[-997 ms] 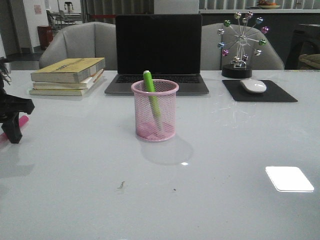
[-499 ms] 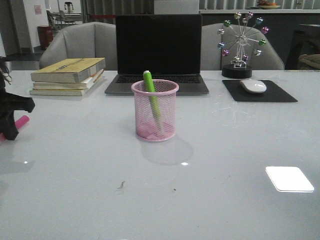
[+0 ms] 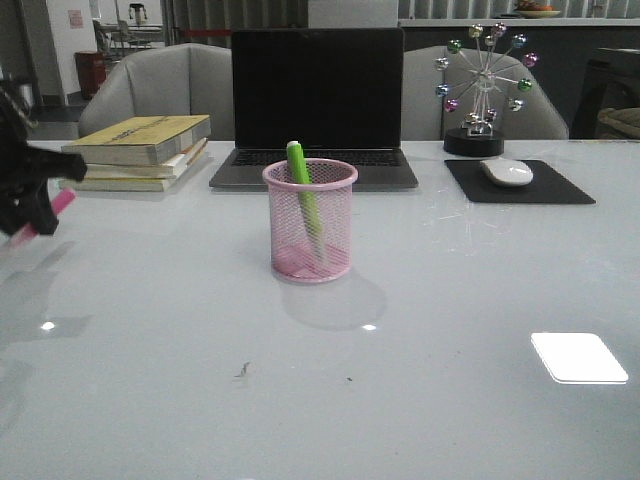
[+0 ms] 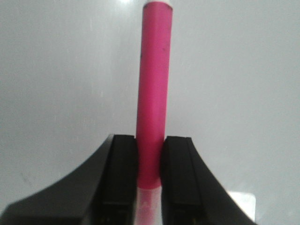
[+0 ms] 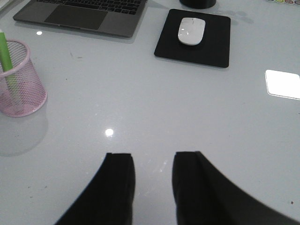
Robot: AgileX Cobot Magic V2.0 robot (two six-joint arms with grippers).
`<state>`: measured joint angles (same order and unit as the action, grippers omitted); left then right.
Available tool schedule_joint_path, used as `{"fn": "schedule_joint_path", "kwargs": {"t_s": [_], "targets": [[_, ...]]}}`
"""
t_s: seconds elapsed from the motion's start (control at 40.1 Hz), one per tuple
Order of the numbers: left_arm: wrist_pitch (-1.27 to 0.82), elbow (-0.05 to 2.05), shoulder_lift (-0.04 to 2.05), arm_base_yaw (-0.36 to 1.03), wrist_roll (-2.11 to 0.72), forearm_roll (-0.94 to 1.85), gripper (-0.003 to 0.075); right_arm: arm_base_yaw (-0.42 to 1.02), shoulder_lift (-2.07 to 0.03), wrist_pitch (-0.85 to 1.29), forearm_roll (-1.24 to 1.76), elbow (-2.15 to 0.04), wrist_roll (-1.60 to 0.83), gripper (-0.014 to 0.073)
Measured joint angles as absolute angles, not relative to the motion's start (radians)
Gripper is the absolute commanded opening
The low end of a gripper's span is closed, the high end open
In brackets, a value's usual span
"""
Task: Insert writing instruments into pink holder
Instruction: 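Lift the pink marker upright and carry it above the holder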
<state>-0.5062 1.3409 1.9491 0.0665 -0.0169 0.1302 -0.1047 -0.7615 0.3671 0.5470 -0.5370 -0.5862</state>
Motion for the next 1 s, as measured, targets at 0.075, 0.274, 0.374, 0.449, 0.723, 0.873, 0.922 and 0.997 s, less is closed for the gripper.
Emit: {"fn": "schedule_joint_path", "kwargs": {"t_s": [0.075,0.274,0.374,0.449,0.723,0.873,0.922,0.997], "targets": [[-0.443,1.367,1.906,0.086,-0.017,0.134,0.0099,-0.105,-0.762,0.369,0.547,-0.537,-0.586,0.0337],[-0.268,1.377,1.815,0.185,-0.017,0.170,0.0099,-0.105,-0.762,0.369,0.547,-0.537,-0.586,0.0337],[-0.156,1.377,1.797,0.259,-0.017,0.178,0.0099,-0.105,-0.762,0.369,0.547,-0.537,-0.586,0.0337],[-0.074,1.377,1.795,0.318,-0.017,0.180,0.0099,-0.105,-0.762,0.369,0.547,-0.537,-0.586,0.0337],[0.235,1.377,1.800,0.538,-0.017,0.196,0.0099,-0.105,-0.762,0.369,0.547,-0.537,-0.586,0.0337],[0.439,1.353,1.846,0.621,-0.015,0.243,0.0099,-0.105,-0.762,0.369,0.547,-0.537,-0.586,0.0337],[0.513,1.329,1.866,0.644,-0.013,0.260,0.0099,-0.105,-0.762,0.369,0.547,-0.537,-0.586,0.0337],[0.612,1.292,1.897,0.676,-0.011,0.275,0.0099,-0.105,-0.762,0.369,0.547,-0.537,-0.586,0.0337]]}}
